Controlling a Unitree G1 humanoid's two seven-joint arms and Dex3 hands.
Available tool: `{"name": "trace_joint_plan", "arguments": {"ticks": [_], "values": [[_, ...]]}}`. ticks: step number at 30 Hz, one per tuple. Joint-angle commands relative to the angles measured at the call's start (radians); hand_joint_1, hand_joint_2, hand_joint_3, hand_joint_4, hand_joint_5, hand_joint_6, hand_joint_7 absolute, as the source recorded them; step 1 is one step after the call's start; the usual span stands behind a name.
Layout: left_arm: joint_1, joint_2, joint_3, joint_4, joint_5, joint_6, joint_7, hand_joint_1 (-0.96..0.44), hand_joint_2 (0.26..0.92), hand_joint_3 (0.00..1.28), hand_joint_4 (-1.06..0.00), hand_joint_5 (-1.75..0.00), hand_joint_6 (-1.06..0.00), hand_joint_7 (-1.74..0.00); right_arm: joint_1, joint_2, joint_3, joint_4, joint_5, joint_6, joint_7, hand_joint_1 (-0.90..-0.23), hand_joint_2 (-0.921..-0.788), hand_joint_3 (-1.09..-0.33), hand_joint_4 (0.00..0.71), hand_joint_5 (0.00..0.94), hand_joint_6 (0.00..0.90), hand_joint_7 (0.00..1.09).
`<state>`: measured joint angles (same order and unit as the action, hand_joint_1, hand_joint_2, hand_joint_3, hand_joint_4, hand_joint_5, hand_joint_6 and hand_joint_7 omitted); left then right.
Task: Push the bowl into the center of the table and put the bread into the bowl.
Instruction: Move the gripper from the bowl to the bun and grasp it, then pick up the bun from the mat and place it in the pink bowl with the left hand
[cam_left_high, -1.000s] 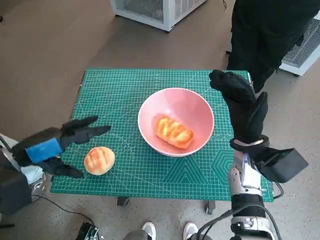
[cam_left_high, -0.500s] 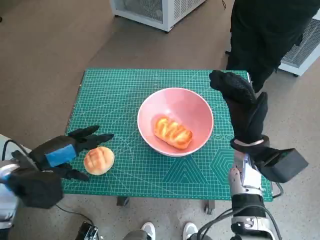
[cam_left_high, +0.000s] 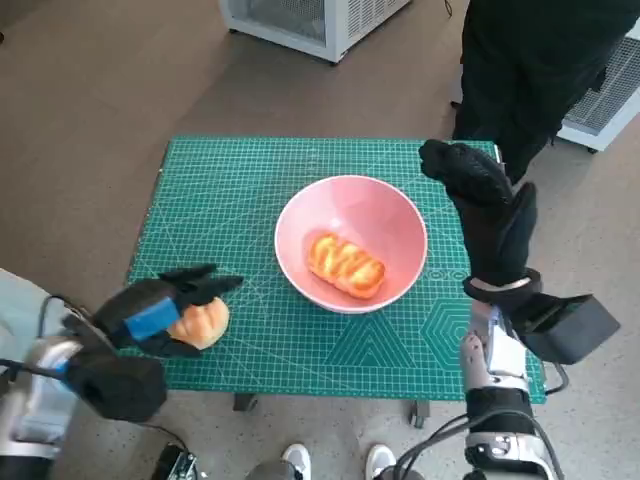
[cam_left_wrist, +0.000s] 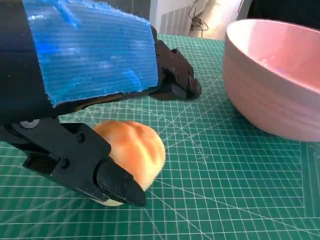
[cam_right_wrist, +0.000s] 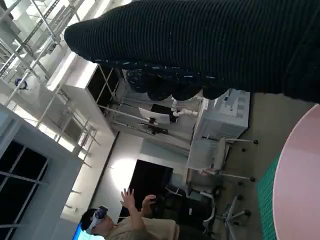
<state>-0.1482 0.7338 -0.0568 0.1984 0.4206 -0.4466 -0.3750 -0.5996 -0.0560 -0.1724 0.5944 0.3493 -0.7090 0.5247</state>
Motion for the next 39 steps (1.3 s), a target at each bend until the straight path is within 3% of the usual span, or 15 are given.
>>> {"name": "trace_joint_plan", "arguments": {"ticks": [1, 5, 8, 11, 13, 39], "values": [[0.000, -0.001, -0.025, 0.036, 0.055, -0.024, 0.058, 0.13, 0.815, 0.01, -0.75, -0.04, -0.72, -0.05, 0.027, 0.001, 0.002, 0.002, 0.000, 0.020, 0.001, -0.770, -0.921, -0.762, 0.213, 0.001, 0.065, 0.56], [-0.012, 0.009, -0.042, 0.058, 0.079, -0.033, 0.079, 0.13, 0.846, 0.01, -0.86, -0.06, -0.85, -0.08, 0.030, 0.001, 0.002, -0.002, -0.002, 0.021, -0.002, -0.770, -0.921, -0.762, 0.213, 0.000, 0.063, 0.56], [-0.024, 0.016, -0.053, 0.069, 0.101, -0.031, 0.088, 0.04, 0.896, 0.04, -0.74, -0.79, -0.73, -0.80, 0.031, 0.001, 0.003, -0.004, -0.005, 0.019, -0.004, -0.770, -0.921, -0.762, 0.213, 0.001, 0.062, 0.56], [-0.035, 0.028, -0.059, 0.071, 0.110, -0.024, 0.082, 0.02, 0.913, 0.03, -0.72, -1.06, -0.71, -0.96, 0.031, 0.003, 0.002, -0.001, -0.003, 0.018, -0.003, -0.770, -0.921, -0.762, 0.213, 0.001, 0.062, 0.56], [-0.039, 0.033, -0.058, 0.068, 0.107, -0.022, 0.078, 0.01, 0.916, 0.03, -0.72, -1.13, -0.71, -0.98, 0.030, 0.003, 0.002, 0.001, -0.001, 0.019, -0.002, -0.770, -0.921, -0.763, 0.213, 0.000, 0.060, 0.56], [-0.142, 0.071, 0.020, 0.043, -0.040, -0.078, 0.038, 0.00, 0.920, 0.08, -0.67, -1.24, -0.63, -1.11, 0.033, 0.007, 0.000, 0.006, -0.003, 0.010, -0.005, -0.774, -0.921, -0.763, 0.213, 0.000, 0.055, 0.58]]}}
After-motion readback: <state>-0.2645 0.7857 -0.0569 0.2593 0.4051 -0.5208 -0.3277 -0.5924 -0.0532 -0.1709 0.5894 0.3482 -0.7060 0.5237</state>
